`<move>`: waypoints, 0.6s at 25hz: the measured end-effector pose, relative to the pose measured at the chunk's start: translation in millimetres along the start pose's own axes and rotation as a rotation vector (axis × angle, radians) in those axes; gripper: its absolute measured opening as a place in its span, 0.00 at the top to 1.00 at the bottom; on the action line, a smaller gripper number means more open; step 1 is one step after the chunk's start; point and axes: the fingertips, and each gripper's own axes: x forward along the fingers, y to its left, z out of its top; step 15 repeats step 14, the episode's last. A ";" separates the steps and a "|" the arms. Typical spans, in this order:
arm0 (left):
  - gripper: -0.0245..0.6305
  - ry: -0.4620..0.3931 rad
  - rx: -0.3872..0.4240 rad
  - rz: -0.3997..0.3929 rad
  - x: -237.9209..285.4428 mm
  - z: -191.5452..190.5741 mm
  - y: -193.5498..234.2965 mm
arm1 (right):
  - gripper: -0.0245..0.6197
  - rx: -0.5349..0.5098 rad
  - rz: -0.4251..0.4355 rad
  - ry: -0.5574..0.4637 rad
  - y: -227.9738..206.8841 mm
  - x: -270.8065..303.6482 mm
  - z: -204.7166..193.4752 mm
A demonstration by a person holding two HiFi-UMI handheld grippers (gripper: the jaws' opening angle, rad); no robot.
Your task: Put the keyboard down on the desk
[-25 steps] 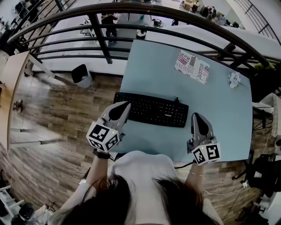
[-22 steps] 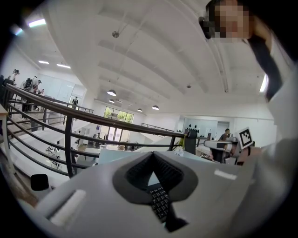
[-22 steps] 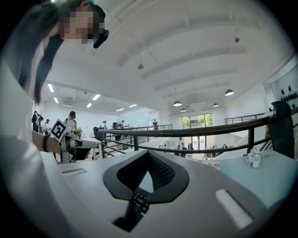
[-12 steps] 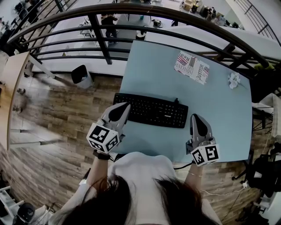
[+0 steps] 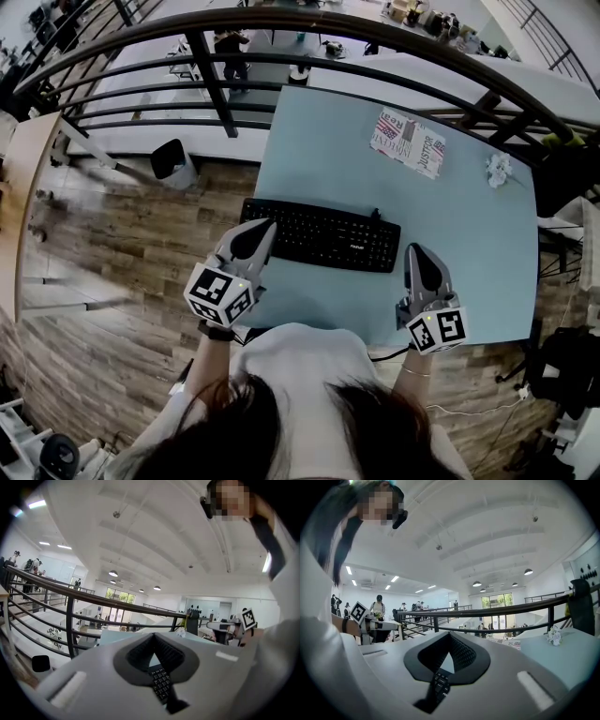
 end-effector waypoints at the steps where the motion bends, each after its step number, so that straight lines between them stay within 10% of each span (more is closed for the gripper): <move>1: 0.88 0.001 0.001 -0.001 0.3 -0.2 0.4 | 0.96 -0.001 0.001 0.002 -0.1 -0.2 -0.9; 15: 0.88 0.015 0.032 0.004 -4.7 7.5 16.0 | 0.96 0.014 0.004 0.002 -1.5 -1.9 -2.6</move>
